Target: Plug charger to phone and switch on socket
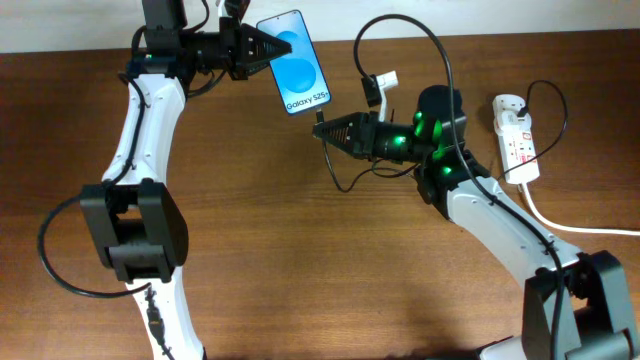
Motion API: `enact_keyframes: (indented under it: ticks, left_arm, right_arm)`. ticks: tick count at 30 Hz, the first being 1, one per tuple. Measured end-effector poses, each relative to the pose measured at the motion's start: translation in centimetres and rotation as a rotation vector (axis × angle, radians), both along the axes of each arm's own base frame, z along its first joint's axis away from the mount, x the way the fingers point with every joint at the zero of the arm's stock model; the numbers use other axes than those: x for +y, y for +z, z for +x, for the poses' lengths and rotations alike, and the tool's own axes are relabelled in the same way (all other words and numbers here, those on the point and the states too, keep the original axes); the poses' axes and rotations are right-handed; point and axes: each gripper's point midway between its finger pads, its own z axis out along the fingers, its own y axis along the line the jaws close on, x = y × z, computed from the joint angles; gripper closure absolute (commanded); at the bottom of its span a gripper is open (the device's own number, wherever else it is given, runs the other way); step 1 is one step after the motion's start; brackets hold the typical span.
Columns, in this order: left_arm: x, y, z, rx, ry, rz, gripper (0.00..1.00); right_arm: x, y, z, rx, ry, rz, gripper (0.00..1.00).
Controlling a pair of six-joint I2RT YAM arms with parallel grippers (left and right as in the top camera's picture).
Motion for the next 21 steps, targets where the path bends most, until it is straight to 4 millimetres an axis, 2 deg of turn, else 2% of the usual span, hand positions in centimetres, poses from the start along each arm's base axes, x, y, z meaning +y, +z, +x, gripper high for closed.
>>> enact_keyframes:
  ticks: [21]
  left_arm:
    - [-0.19, 0.31, 0.03, -0.041, -0.007, -0.003, 1.0]
  right_arm:
    - [0.48, 0.39, -0.61, 0.002, 0.039, 0.02, 0.96]
